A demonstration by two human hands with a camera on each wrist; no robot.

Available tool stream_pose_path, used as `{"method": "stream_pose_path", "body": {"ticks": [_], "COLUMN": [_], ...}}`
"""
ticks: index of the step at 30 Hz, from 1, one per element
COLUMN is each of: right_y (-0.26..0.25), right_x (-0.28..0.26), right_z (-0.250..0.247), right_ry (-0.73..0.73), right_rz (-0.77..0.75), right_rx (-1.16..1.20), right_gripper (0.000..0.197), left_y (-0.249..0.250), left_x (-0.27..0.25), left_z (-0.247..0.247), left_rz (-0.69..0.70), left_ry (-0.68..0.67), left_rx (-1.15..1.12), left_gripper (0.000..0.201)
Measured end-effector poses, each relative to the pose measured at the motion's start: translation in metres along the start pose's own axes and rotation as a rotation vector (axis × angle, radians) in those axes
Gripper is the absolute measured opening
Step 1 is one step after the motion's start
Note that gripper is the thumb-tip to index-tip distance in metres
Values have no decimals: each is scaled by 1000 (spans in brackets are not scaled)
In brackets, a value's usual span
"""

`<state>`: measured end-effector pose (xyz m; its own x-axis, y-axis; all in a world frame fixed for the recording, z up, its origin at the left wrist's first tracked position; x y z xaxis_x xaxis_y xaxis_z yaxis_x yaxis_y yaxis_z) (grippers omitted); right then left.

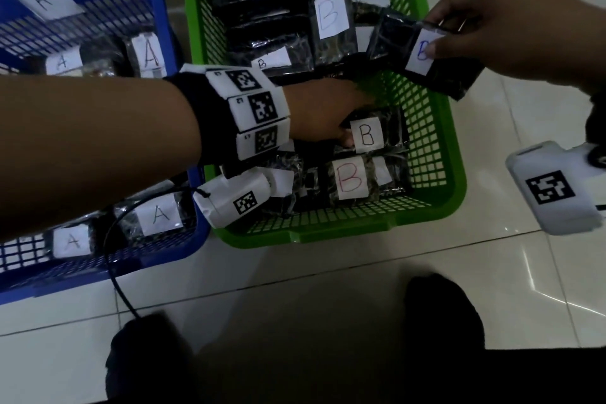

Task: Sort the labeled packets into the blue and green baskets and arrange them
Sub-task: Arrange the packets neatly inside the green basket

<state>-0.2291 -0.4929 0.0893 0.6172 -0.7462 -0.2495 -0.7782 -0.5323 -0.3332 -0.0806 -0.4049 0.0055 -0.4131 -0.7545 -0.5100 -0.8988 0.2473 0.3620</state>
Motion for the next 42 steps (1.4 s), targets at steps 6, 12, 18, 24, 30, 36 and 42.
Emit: {"method": "stream_pose_path", "body": {"ticks": [6,12,18,24,30,36,42], "right_y": [-7,-41,-42,-38,-36,-38,-40], "right_x": [-1,-11,-18,-10,-1,-8,-8], "right_z": [1,29,76,61,33,33,35], "right_ry": [-263,-469,-472,-330,-56,10,-204], "right_rz": [9,-136,-249,-151,77,77,-222], "right_rx": [169,35,-168,-43,392,637,86], "right_gripper": [28,33,28,24,20,29,55], "left_y": [-18,-76,-101,-108,-110,-82,-35], "left_x": [-34,-75,-71,-76,-85,-96,-74], "left_z": [-47,-85,-62,-59,-56,-53,-17], "left_rz": [-9,-113,-292,-386,-394,-111,142], "left_ry": [-22,532,484,572,531,773,648], "left_rx": [2,225,390,367,308,5,-136], "left_gripper": [46,36,53,51,62,45,36]}}
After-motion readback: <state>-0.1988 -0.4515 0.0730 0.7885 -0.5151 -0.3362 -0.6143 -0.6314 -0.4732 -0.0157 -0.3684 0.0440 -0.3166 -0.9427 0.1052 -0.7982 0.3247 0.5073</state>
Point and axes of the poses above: each hand's wrist, its own x-axis towards the middle knuckle, its own z-axis out of the palm, y = z × x, the point moved 3 cm from there along x, towards the middle knuckle
